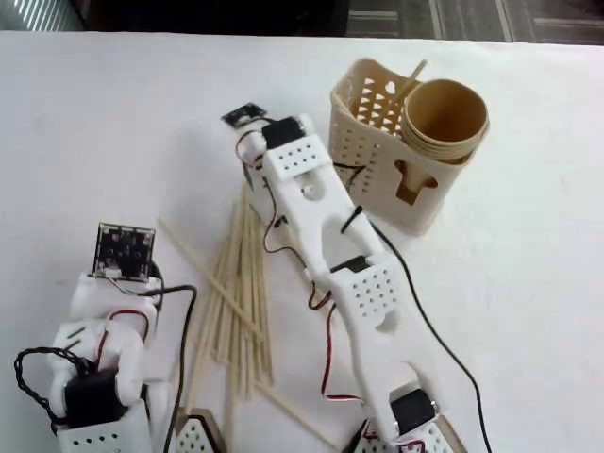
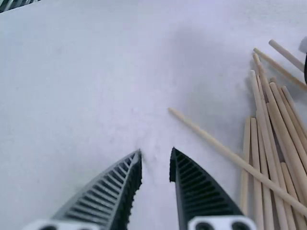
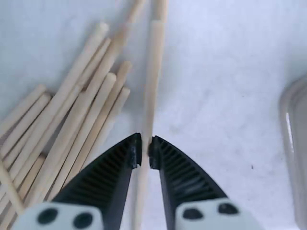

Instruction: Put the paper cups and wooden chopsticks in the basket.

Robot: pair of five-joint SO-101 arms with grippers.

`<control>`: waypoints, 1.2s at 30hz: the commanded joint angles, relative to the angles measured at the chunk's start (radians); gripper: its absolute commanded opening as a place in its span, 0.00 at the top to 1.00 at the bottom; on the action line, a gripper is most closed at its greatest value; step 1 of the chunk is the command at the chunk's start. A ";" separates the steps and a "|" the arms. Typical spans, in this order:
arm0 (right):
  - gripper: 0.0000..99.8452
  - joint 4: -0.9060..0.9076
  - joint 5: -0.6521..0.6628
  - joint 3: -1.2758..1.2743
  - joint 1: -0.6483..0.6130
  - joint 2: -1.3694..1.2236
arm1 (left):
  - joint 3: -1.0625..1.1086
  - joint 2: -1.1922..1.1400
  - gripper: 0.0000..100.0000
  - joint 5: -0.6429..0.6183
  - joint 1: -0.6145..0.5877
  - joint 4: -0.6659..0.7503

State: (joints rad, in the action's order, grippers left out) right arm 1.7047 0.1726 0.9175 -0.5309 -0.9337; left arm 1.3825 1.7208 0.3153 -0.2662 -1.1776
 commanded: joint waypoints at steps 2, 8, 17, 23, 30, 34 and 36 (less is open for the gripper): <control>0.97 -0.038 0.006 0.037 -0.005 -0.024 | -0.006 -0.007 0.89 0.011 -0.007 0.023; 0.92 -0.044 0.005 0.037 -0.010 -0.105 | -0.006 -0.007 0.89 0.011 -0.007 0.023; 0.98 -0.044 0.011 0.038 -0.008 -0.111 | -0.006 -0.007 0.89 0.011 -0.007 0.023; 0.98 -0.008 0.011 0.038 0.015 0.038 | -0.006 -0.007 0.89 0.011 -0.007 0.023; 0.98 0.007 0.011 0.029 0.031 0.179 | -0.006 -0.007 0.89 0.011 -0.007 0.023; 0.98 0.007 0.011 0.028 0.036 0.240 | -0.006 -0.007 0.89 0.011 -0.007 0.025; 0.98 0.008 0.011 0.028 0.036 0.291 | -0.006 -0.007 0.89 0.011 -0.007 0.037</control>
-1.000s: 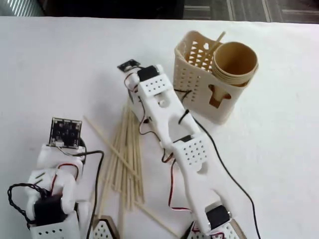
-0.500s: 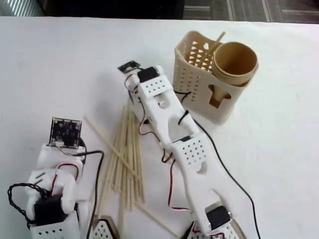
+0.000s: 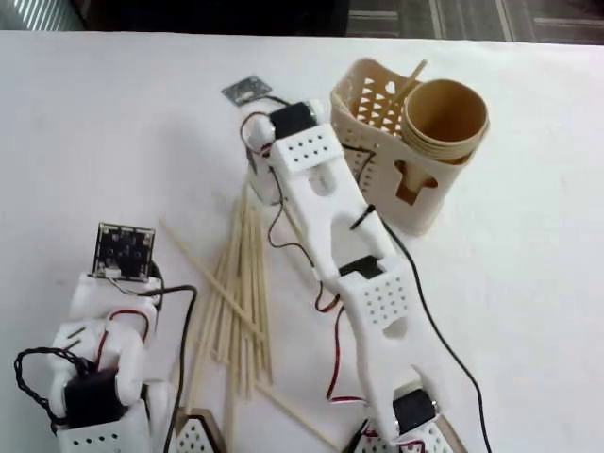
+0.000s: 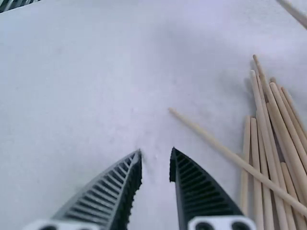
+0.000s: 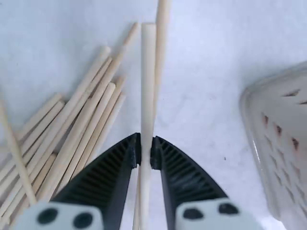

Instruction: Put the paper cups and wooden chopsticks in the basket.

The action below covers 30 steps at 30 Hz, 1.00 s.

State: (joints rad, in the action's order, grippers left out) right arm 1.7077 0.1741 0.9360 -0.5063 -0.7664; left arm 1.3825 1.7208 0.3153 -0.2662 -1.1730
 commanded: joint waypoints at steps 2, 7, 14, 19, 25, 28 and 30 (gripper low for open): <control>0.98 0.005 0.008 0.009 0.012 0.186 | -0.005 -0.007 0.89 0.011 -0.007 0.035; 0.98 -0.012 0.000 0.018 0.024 0.406 | -0.005 -0.007 0.89 0.011 -0.007 0.031; 0.98 -0.191 0.000 0.018 0.147 0.699 | -0.005 -0.007 0.89 0.011 -0.007 0.029; 0.98 -0.337 -0.038 0.011 0.236 0.794 | -0.005 -0.007 0.89 0.011 -0.007 0.029; 0.98 -0.489 -0.183 -0.011 0.331 0.783 | -0.005 -0.007 0.89 0.009 -0.007 0.028; 0.98 -0.588 -0.196 -0.044 0.363 0.766 | -0.005 -0.007 0.89 0.008 -0.007 0.029; 0.98 -0.673 -0.198 -0.066 0.381 0.760 | -0.005 -0.007 0.89 0.008 -0.007 0.031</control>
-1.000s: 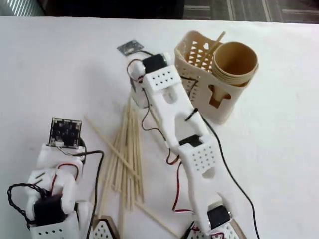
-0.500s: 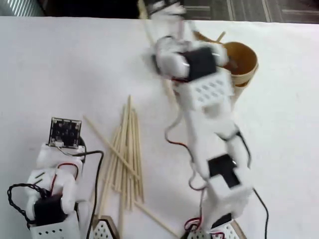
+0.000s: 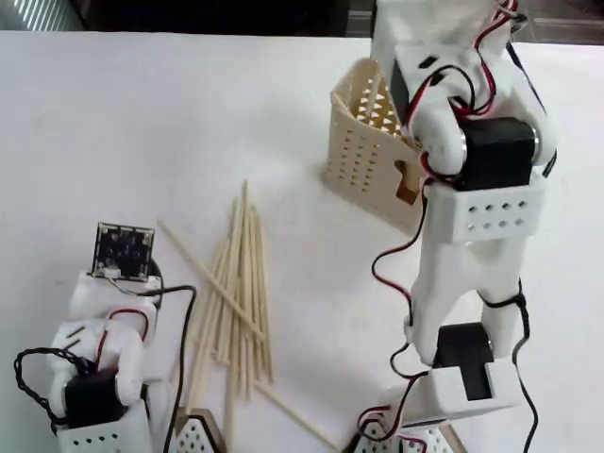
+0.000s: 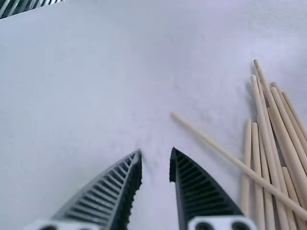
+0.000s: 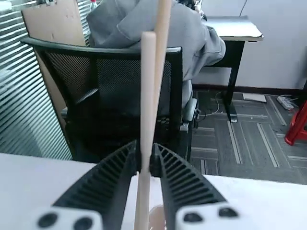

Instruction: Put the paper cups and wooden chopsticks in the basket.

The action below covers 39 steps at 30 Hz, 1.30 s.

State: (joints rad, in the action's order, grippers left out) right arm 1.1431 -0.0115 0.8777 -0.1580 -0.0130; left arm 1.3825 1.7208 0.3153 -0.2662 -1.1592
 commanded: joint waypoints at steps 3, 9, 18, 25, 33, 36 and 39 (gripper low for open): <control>0.98 -0.176 -0.012 -0.052 0.035 0.012 | -0.005 -0.007 0.89 0.006 -0.007 0.018; 0.98 -0.268 -0.009 -0.212 0.044 0.007 | -0.005 -0.007 0.89 0.006 -0.007 0.018; 0.98 -0.593 0.046 -0.631 0.045 0.015 | -0.006 -0.007 0.89 0.005 -0.005 0.018; 0.98 -0.615 0.054 -0.743 0.045 0.013 | -0.006 -0.007 0.89 0.005 -0.005 0.020; 0.85 -0.288 0.054 -0.592 0.004 0.128 | -0.015 -0.007 0.89 0.005 -0.005 0.021; 0.98 -0.143 0.055 -0.529 -0.019 0.202 | -0.044 -0.010 0.89 0.009 -0.005 0.038; 0.96 0.051 0.055 -0.519 -0.050 0.286 | -0.101 -0.012 0.89 0.009 -0.005 0.015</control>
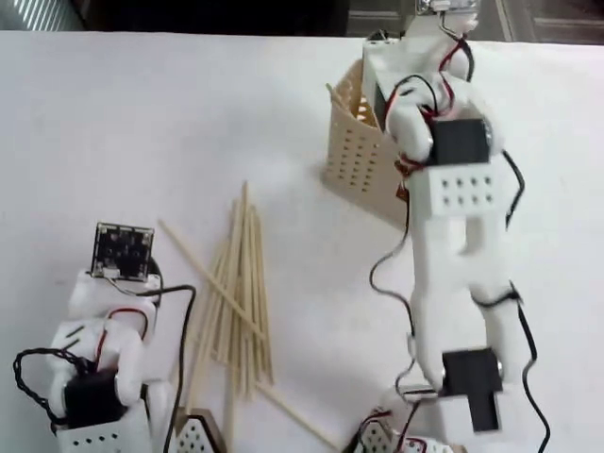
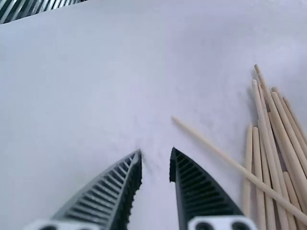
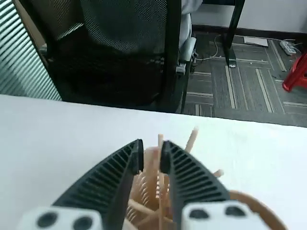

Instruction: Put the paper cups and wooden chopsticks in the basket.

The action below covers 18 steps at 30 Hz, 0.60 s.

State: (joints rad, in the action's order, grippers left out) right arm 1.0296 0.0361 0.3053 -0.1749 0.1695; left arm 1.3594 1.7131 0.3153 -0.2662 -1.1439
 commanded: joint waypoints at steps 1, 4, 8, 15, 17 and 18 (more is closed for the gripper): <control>0.97 0.234 0.008 0.054 -0.044 0.131 | -0.103 -0.005 0.89 0.009 -0.004 -0.014; 0.98 0.429 0.008 0.054 -0.073 0.202 | -0.186 -0.007 0.89 0.009 0.001 -0.051; 0.98 0.576 0.006 0.011 -0.105 0.251 | -0.347 -0.143 0.89 0.023 0.025 -0.066; 0.98 0.513 -0.002 -0.321 -0.122 0.291 | -0.749 -0.665 0.89 0.034 0.127 -0.201; 0.98 0.424 -0.003 -0.453 -0.116 0.291 | -0.835 -0.799 0.88 0.034 0.179 -0.241; 0.98 0.371 -0.003 -0.523 -0.116 0.291 | -0.870 -0.865 0.88 0.034 0.209 -0.258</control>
State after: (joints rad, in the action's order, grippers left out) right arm 1.5175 0.0361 -0.0660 -0.2869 0.4304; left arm 0.6368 1.0533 0.3399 -0.1358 -1.3602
